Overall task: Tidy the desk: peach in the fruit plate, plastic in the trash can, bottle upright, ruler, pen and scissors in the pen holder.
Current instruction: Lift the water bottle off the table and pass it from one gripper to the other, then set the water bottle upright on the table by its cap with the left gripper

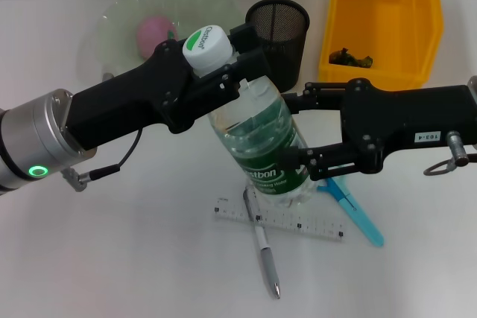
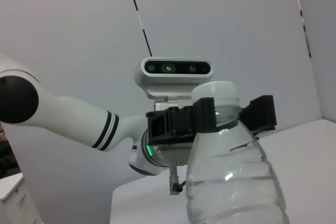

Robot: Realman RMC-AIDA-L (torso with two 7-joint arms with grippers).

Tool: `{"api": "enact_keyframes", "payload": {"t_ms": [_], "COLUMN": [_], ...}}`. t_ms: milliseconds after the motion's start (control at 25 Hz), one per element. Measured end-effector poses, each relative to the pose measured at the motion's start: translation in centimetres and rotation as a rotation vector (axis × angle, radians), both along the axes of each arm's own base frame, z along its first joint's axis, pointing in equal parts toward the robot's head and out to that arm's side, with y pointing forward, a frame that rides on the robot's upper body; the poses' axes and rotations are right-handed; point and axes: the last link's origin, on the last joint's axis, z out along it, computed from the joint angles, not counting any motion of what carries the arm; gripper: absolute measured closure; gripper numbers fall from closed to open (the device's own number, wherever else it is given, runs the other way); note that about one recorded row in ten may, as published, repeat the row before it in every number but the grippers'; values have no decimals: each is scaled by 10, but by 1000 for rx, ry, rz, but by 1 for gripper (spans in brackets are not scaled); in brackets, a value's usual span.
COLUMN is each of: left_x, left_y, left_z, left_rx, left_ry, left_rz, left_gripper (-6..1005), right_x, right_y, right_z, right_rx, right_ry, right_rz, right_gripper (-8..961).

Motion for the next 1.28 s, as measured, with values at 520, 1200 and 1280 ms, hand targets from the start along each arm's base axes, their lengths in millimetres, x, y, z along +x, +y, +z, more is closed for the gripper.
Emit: {"api": "enact_keyframes", "payload": {"t_ms": [520,1200,1280], "left_x": [-19,-96,-96], "left_y": [2,34,34], "left_z": [21,57,57], "left_rx": [77,446,446], "left_ry": [94,389,389], "left_rz": [0,364,364], "left_gripper": [580,576,575], "right_x": [24,65,65], "right_y": [-5,-18,-18], "right_z": [18,17,16], "right_rx": [66,120,118], "right_ry": [-8,17,19], "right_rz": [-83,-203,-204], "right_gripper": [125,124,124]}}
